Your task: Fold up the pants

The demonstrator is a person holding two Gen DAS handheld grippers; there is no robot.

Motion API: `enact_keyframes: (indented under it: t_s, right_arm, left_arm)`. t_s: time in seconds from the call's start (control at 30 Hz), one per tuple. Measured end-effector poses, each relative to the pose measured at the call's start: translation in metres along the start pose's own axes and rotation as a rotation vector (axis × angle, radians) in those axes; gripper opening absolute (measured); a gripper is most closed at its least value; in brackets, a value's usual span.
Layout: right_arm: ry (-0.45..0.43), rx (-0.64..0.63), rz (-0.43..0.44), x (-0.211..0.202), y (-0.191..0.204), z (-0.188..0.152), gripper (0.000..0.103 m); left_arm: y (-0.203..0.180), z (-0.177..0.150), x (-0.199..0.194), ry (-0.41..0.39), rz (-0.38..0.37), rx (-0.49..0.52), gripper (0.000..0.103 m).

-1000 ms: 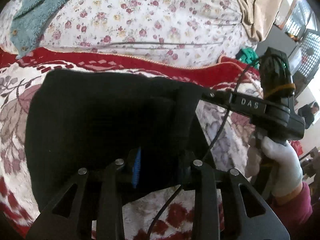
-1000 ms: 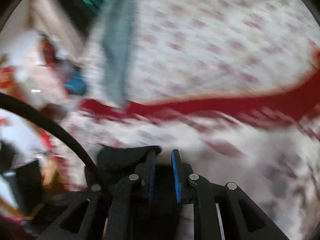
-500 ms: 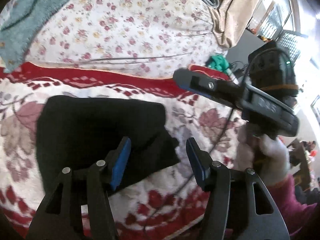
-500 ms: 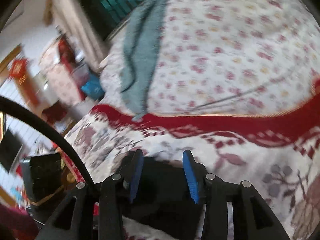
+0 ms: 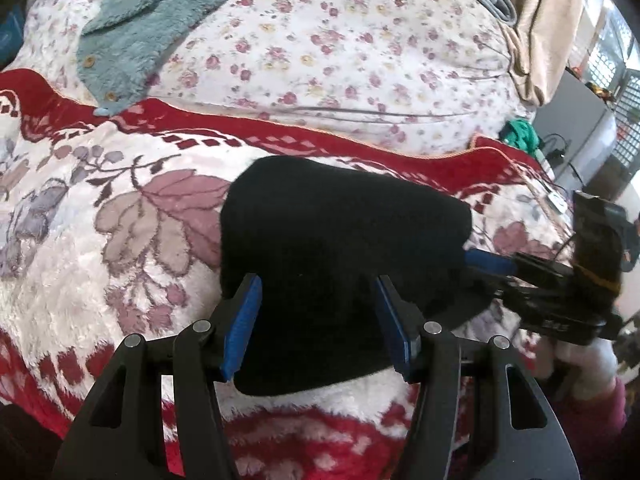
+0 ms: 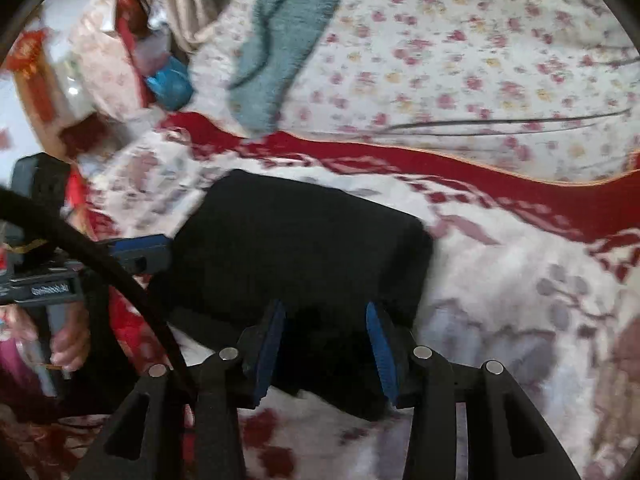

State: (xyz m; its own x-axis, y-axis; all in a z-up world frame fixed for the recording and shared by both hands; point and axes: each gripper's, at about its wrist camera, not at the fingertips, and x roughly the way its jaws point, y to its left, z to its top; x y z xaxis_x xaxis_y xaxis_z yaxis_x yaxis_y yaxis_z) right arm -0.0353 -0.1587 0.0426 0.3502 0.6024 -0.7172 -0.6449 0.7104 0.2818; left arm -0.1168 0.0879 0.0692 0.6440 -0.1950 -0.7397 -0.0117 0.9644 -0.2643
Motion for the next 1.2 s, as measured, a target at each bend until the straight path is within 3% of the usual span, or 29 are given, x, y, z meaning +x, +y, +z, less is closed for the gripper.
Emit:
enact_keyframes:
  t_s: [0.13, 0.27, 0.37, 0.6, 0.67, 0.77, 0.9, 0.97, 1.03, 1.07, 1.1, 1.17, 1.2]
  right_arm:
    - [-0.067, 0.076, 0.065, -0.016, -0.003, 0.007, 0.041]
    - [-0.1, 0.19, 0.109, -0.019, -0.011, 0.009, 0.055]
    - [-0.078, 0.258, 0.097, -0.011, -0.018, 0.009, 0.068]
    - [-0.057, 0.339, 0.104, 0.006, -0.038, 0.004, 0.079]
    - [-0.047, 0.355, 0.112, 0.014, -0.042, 0.002, 0.079]
    - [-0.027, 0.37, 0.132, 0.026, -0.05, 0.001, 0.081]
    - [-0.024, 0.398, 0.191, 0.044, -0.06, 0.0, 0.086]
    - [-0.044, 0.396, 0.219, 0.048, -0.063, 0.0, 0.089]
    - [-0.069, 0.39, 0.233, 0.05, -0.065, 0.002, 0.086]
    - [-0.093, 0.395, 0.247, 0.049, -0.065, 0.002, 0.069]
    - [-0.107, 0.399, 0.24, 0.048, -0.064, 0.001, 0.065]
    - [-0.119, 0.385, 0.224, 0.046, -0.06, 0.0, 0.057]
    - [-0.129, 0.381, 0.226, 0.043, -0.056, 0.001, 0.053]
  left_arm:
    - [-0.001, 0.002, -0.002, -0.002, 0.0, -0.006, 0.056]
    - [0.001, 0.006, -0.005, -0.007, 0.027, -0.023, 0.056]
    - [0.005, 0.009, -0.006, -0.012, 0.069, -0.028, 0.056]
    - [0.027, 0.014, 0.004, 0.004, 0.092, -0.073, 0.056]
    - [0.036, 0.015, 0.008, 0.007, 0.068, -0.099, 0.057]
    - [0.053, 0.016, 0.017, 0.019, -0.019, -0.164, 0.068]
    - [0.065, 0.014, 0.038, 0.056, -0.125, -0.224, 0.072]
    - [0.066, 0.014, 0.047, 0.071, -0.156, -0.249, 0.081]
    - [0.067, 0.012, 0.057, 0.082, -0.179, -0.283, 0.082]
    - [0.067, 0.012, 0.057, 0.064, -0.188, -0.284, 0.082]
    - [0.064, 0.012, 0.058, 0.065, -0.19, -0.267, 0.082]
    - [0.057, 0.012, 0.058, 0.074, -0.202, -0.223, 0.06]
    - [0.054, 0.013, 0.055, 0.069, -0.195, -0.216, 0.057]
